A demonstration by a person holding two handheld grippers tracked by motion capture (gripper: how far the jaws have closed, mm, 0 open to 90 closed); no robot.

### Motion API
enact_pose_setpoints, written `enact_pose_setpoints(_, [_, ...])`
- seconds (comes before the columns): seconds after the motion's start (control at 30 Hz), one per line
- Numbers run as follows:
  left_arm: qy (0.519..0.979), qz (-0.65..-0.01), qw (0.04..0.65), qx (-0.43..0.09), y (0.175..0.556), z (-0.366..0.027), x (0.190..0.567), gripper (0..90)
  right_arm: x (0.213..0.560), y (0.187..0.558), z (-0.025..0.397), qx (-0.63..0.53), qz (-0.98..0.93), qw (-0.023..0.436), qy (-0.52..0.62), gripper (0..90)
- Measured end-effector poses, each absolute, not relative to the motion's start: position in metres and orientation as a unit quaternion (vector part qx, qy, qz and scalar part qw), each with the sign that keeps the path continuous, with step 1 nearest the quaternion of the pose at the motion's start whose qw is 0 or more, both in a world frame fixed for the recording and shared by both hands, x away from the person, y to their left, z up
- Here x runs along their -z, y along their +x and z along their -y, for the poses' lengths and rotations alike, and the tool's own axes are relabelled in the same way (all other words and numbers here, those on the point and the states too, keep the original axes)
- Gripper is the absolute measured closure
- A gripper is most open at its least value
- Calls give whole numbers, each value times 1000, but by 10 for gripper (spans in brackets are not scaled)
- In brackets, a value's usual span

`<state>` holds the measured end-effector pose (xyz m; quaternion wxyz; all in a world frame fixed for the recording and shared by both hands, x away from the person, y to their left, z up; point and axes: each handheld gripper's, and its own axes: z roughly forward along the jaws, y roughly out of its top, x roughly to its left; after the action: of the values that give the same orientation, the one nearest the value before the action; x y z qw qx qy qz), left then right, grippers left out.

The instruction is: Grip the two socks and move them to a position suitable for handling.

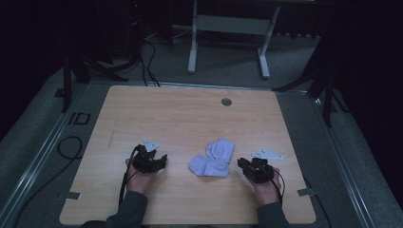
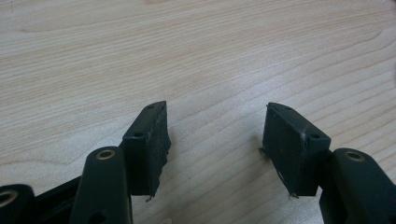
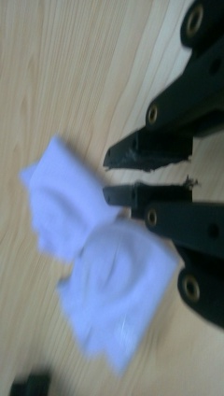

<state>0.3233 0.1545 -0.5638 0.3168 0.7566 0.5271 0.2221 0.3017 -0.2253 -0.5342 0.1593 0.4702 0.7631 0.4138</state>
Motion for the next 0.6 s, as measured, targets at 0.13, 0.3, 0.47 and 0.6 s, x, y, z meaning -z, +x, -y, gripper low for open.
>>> enact_pose_setpoints(0.13, [757, -527, 316, -222, 323, -154, 564, 407, 531, 297, 205, -422, -777, 146, 444, 898])
enact_pose_setpoints(0.3, [758, -527, 315, -222, 323, -154, 564, 410, 533, 295, 182, -415, -791, 131, 430, 898])
enact_pose_setpoints(0.47, [757, -528, 314, -222, 323, -154, 563, 417, 546, 293, 162, -379, -812, 137, 423, 895])
enact_pose_setpoints(0.6, [759, -528, 312, -221, 323, -154, 563, 422, 558, 295, 150, -357, -821, 139, 423, 889])
